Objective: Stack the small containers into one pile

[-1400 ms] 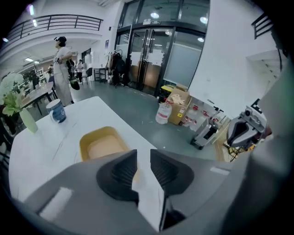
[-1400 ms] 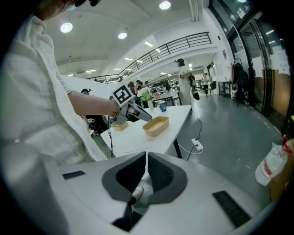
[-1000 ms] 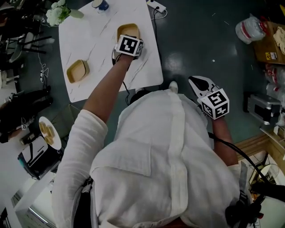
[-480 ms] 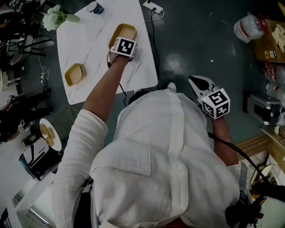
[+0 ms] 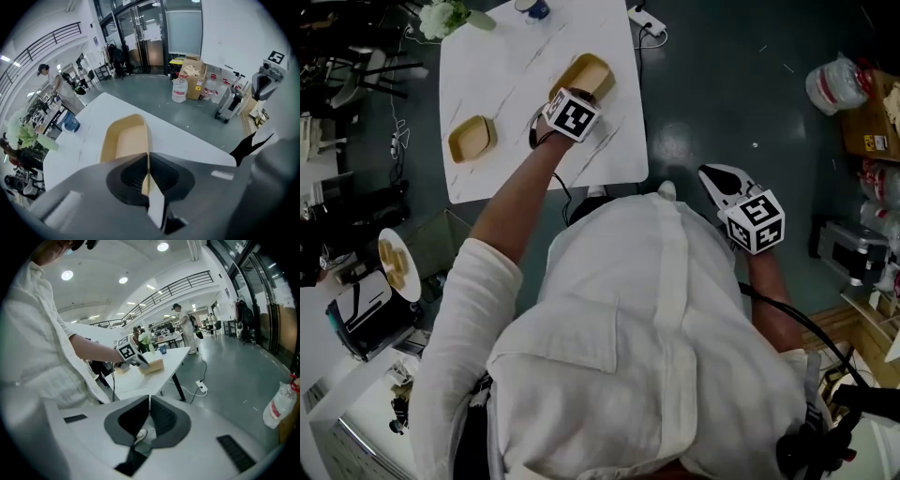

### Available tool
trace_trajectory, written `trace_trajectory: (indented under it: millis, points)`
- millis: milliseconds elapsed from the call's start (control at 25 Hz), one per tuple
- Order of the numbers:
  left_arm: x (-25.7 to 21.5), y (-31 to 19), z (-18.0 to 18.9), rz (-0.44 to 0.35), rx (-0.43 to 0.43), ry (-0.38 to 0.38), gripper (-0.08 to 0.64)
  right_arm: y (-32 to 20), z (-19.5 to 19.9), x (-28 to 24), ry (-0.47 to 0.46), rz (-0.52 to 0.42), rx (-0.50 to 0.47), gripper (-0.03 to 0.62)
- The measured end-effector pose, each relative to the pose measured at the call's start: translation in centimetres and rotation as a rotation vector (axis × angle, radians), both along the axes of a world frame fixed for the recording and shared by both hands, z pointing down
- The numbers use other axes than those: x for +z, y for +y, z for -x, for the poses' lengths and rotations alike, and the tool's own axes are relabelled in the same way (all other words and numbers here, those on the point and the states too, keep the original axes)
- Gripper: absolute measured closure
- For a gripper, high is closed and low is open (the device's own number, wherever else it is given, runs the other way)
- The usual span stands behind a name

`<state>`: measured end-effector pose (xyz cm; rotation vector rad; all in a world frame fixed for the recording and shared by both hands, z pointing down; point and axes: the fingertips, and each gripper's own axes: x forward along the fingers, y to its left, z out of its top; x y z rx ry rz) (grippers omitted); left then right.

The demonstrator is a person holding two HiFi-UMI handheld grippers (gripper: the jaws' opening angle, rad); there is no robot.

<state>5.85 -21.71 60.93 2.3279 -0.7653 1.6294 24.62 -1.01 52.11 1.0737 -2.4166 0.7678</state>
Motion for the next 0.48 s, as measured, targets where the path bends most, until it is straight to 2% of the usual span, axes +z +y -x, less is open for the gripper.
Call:
trace_trajectory:
  millis: [280, 480]
  points:
    - [-3.6, 3.7, 2.0, -0.038, 0.152, 0.076, 0.54, -1.2, 3.7, -0.7, 0.009, -0.01, -0.05, 0.584]
    - [-6.0, 6.6, 5.8, -0.085, 0.286, 0.075, 0.541, -1.7, 8.2, -1.0, 0.012, -0.016, -0.087, 0.584]
